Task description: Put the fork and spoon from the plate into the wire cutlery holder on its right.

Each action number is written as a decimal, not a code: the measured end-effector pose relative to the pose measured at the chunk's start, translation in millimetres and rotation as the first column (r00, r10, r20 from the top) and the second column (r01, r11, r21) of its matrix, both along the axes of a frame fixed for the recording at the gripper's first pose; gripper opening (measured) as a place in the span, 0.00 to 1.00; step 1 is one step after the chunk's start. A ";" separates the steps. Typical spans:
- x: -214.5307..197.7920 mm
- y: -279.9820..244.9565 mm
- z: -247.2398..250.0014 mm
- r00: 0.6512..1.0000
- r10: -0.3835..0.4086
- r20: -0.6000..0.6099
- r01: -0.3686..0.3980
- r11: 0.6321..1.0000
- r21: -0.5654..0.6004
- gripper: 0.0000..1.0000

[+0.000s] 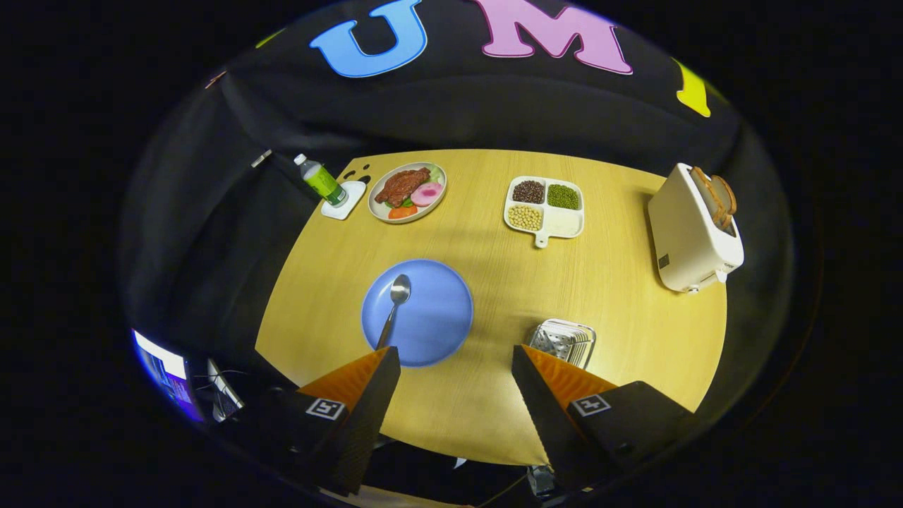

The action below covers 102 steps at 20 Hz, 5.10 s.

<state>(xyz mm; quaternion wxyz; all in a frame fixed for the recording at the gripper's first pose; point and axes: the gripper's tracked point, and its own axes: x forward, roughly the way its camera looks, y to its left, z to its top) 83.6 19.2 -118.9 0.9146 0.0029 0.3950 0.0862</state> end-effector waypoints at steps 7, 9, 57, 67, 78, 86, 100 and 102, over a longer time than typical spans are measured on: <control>13.1 72.5 -45.8 0.996 0.073 -0.057 -0.074 0.997 -0.005 0.99; 19.6 87.9 -63.0 0.992 0.091 -0.088 -0.093 0.995 -0.024 1.00; 4.2 67.3 -100.5 0.925 0.209 -0.318 -0.197 0.978 0.068 0.05; -43.2 -56.7 -35.6 0.887 0.190 -0.421 -0.254 0.962 -0.101 0.05; -55.9 -138.2 -33.1 0.770 0.141 -0.623 -0.323 0.927 -0.189 0.05; -54.2 -169.4 -48.8 0.684 0.091 -0.724 -0.367 0.901 -0.234 0.05; -28.1 -166.8 -67.9 0.642 0.049 -0.765 -0.322 0.923 -0.211 0.14; -27.3 -158.8 -62.1 0.657 0.085 -0.749 -0.328 0.927 -0.182 0.36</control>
